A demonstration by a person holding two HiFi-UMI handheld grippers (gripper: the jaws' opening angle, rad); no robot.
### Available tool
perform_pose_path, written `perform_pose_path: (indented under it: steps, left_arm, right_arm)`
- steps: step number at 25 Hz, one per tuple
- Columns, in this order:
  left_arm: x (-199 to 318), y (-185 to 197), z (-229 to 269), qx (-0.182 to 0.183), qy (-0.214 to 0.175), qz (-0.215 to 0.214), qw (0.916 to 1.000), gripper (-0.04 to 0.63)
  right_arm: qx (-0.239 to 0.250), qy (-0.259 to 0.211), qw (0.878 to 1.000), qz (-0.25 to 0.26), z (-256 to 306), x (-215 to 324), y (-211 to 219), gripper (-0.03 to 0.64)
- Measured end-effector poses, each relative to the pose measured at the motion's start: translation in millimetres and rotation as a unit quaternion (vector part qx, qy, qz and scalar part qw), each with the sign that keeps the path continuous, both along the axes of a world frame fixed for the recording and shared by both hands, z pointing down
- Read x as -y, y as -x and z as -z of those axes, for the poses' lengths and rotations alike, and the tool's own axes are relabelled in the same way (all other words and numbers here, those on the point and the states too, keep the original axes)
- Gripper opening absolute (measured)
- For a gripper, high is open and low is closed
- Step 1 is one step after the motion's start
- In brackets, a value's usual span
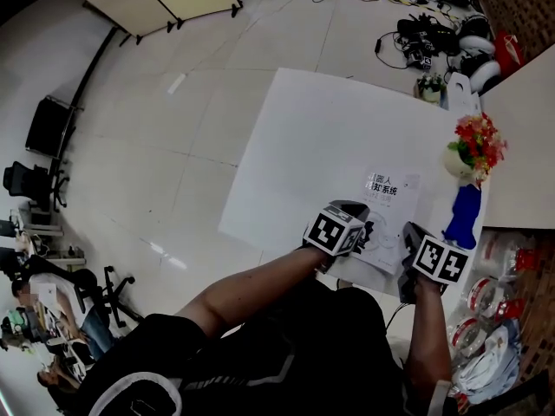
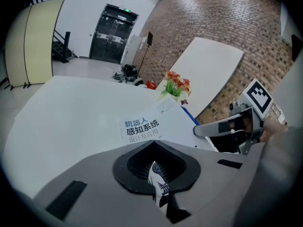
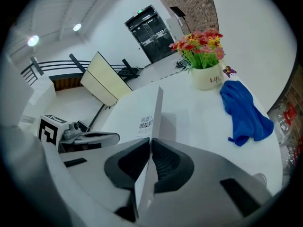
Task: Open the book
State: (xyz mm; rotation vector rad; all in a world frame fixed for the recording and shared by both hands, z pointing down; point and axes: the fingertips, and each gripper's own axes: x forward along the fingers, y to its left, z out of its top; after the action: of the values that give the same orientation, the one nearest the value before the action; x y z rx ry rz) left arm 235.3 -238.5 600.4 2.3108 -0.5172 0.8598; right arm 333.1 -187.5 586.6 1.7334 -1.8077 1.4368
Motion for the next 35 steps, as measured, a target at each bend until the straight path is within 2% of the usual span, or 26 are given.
perform_pose_path:
  steps: [6, 9, 13, 18, 21, 27, 32, 35]
  left_arm:
    - [13.1, 17.3, 36.4, -0.035, -0.026, 0.020, 0.9988, -0.003]
    - [25.6, 37.9, 53.6, -0.054, -0.044, 0.019, 0.9974, -0.003]
    - [43.9, 81.4, 65.9, -0.074, -0.055, 0.018, 0.9956, -0.003]
    - [67.2, 132.7, 69.0, -0.084, -0.058, 0.003, 0.9948, -0.003]
    - [70.8, 151.0, 69.6, -0.095, -0.053, -0.007, 0.9941, -0.003]
    - [71.1, 160.5, 70.1, -0.113, -0.042, -0.035, 0.9921, -0.003]
    - [70.0, 153.9, 72.5, -0.129, -0.034, -0.054, 0.9896, -0.003]
    - [68.3, 151.3, 72.0, -0.135, -0.029, -0.063, 0.9885, -0.003]
  right_arm:
    - [0.023, -0.047, 0.998, 0.031, 42.7, 19.8, 37.3, 0.021]
    - [0.025, -0.060, 0.997, 0.042, 55.3, 33.6, 68.1, 0.018]
    - [-0.002, -0.063, 0.997, 0.048, 66.3, 54.8, 110.9, 0.018]
    - [-0.068, -0.054, 0.996, 0.030, 70.5, 72.1, 140.2, 0.012]
    - [-0.100, -0.042, 0.994, 0.020, 69.8, 74.3, 150.0, 0.011]
    - [-0.169, -0.021, 0.985, -0.008, 63.8, 72.7, 143.7, 0.006]
    - [-0.197, -0.013, 0.980, -0.033, 64.0, 67.1, 130.5, 0.006]
    - [-0.180, -0.018, 0.983, -0.042, 63.0, 68.8, 135.0, 0.006]
